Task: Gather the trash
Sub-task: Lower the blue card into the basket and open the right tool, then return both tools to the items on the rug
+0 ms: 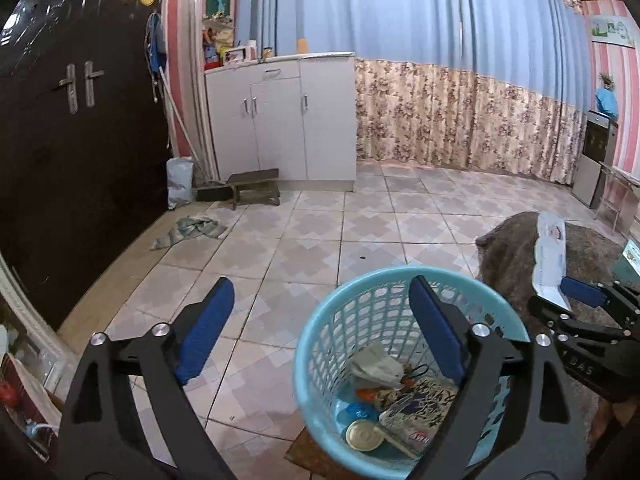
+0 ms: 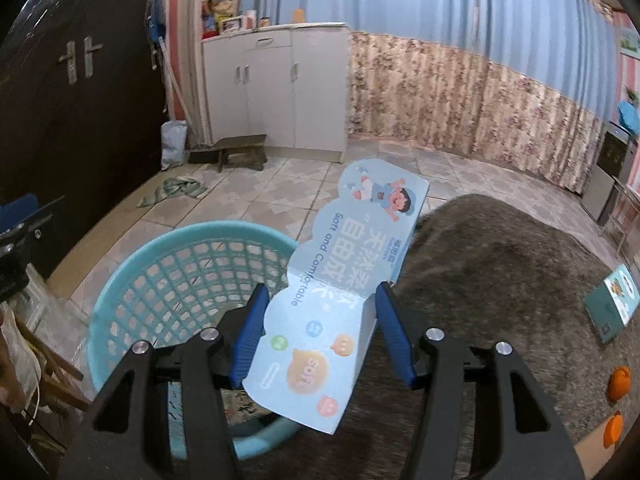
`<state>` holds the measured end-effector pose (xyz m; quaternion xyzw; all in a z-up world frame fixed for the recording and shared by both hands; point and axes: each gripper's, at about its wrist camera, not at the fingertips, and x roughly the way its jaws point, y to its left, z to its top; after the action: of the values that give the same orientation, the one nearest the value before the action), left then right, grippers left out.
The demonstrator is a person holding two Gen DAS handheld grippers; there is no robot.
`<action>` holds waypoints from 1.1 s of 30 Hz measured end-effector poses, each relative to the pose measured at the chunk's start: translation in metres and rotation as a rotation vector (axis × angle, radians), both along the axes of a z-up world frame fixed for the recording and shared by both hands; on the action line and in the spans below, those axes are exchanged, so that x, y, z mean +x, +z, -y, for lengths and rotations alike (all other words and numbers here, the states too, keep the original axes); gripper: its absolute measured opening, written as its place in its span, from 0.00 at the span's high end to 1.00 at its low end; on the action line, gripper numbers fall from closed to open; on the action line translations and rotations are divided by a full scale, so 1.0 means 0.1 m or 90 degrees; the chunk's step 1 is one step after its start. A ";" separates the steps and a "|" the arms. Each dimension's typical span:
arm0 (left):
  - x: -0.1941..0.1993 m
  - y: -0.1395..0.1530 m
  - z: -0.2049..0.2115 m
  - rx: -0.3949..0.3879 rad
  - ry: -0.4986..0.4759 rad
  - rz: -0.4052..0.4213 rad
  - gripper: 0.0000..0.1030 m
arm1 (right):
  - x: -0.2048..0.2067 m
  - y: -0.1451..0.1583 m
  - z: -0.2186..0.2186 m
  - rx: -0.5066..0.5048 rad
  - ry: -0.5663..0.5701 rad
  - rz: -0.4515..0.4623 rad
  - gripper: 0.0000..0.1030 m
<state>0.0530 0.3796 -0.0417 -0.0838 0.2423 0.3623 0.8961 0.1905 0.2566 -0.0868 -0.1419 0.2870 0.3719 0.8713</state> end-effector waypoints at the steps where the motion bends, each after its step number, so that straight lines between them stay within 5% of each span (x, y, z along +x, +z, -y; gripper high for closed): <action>1: -0.03 -0.03 -0.01 -0.007 0.004 0.000 0.14 | -0.02 -0.02 -0.06 -0.004 0.008 -0.002 0.47; 7: -0.10 -0.27 -0.08 -0.023 0.023 -0.029 0.14 | -0.07 -0.12 -0.30 -0.013 0.036 -0.014 0.47; 11: -0.12 -0.33 -0.13 -0.036 0.036 -0.033 0.14 | -0.09 -0.12 -0.28 0.000 0.041 -0.009 0.24; 17: -0.15 -0.24 -0.11 -0.046 0.046 -0.013 0.14 | 0.01 -0.06 -0.11 0.015 0.020 -0.017 0.20; 33: 0.33 0.20 0.74 -0.023 -0.036 0.021 0.05 | 0.68 0.33 1.64 -0.019 -0.232 0.076 0.19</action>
<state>0.0860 0.3059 -0.0219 -0.0994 0.2362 0.3310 0.9082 0.2585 0.0924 -0.0539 -0.1226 0.2616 0.1946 0.9374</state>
